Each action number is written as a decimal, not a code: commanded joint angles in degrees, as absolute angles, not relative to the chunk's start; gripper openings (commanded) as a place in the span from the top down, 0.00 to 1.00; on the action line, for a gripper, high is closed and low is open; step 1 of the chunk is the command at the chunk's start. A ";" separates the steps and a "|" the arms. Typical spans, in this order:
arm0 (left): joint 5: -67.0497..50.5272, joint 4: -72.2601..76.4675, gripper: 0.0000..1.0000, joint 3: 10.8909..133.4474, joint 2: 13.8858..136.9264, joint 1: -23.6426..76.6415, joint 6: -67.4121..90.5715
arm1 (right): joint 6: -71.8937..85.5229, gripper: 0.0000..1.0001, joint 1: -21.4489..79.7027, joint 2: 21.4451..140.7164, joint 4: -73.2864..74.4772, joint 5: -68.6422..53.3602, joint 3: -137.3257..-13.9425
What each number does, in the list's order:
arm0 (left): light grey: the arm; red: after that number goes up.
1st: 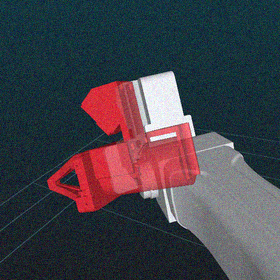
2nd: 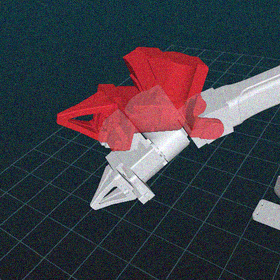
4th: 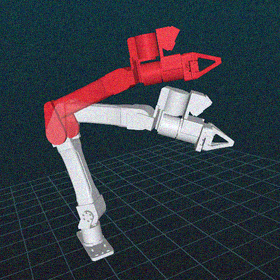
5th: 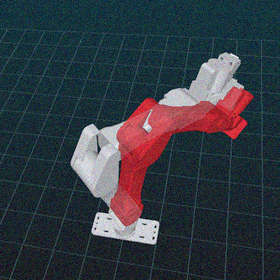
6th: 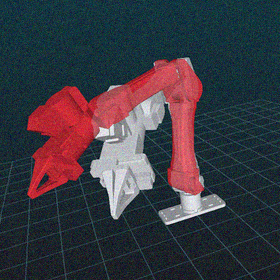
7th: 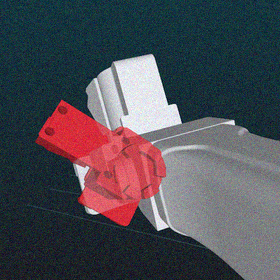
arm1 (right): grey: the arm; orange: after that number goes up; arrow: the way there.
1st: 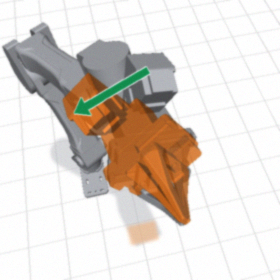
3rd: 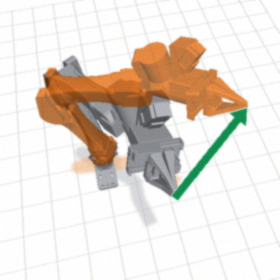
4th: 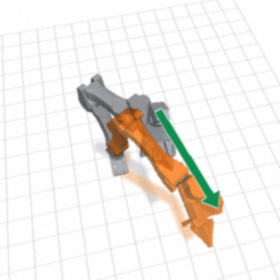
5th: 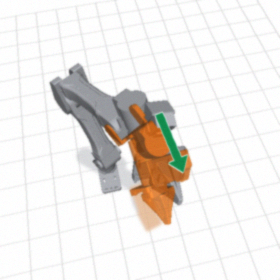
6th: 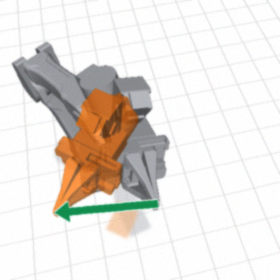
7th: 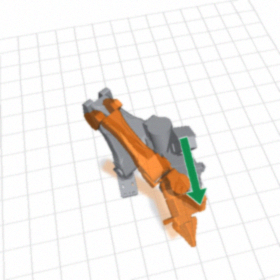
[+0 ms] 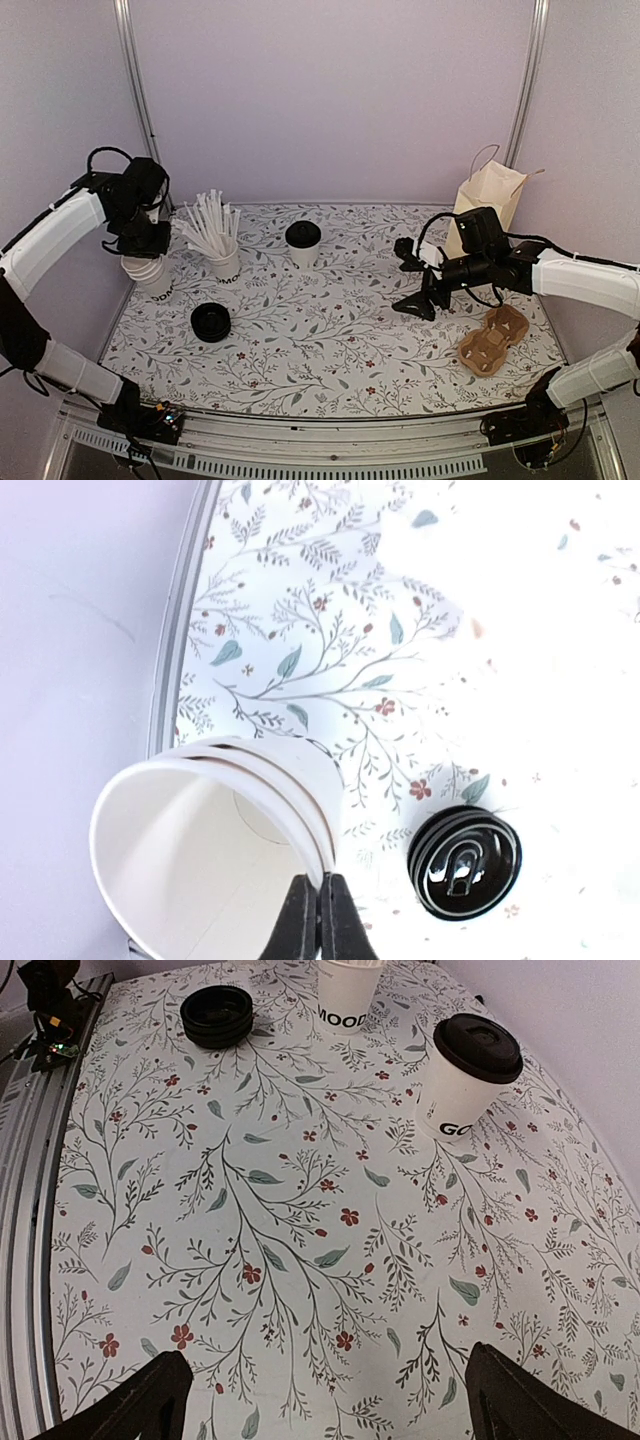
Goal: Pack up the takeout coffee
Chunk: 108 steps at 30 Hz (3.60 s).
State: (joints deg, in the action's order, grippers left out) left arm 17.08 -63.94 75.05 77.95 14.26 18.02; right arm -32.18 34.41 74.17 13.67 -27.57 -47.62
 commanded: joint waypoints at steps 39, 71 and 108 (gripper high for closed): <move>21.21 -70.99 1.00 82.54 85.48 19.61 26.54 | -32.92 0.01 34.19 74.25 15.54 -28.85 -48.23; 20.49 -74.21 1.00 84.22 87.01 15.94 24.94 | -33.55 0.01 34.19 74.89 16.08 -28.68 -48.27; 18.49 -72.05 1.00 82.77 84.92 14.25 23.91 | -34.08 0.01 34.19 76.45 16.92 -28.78 -48.76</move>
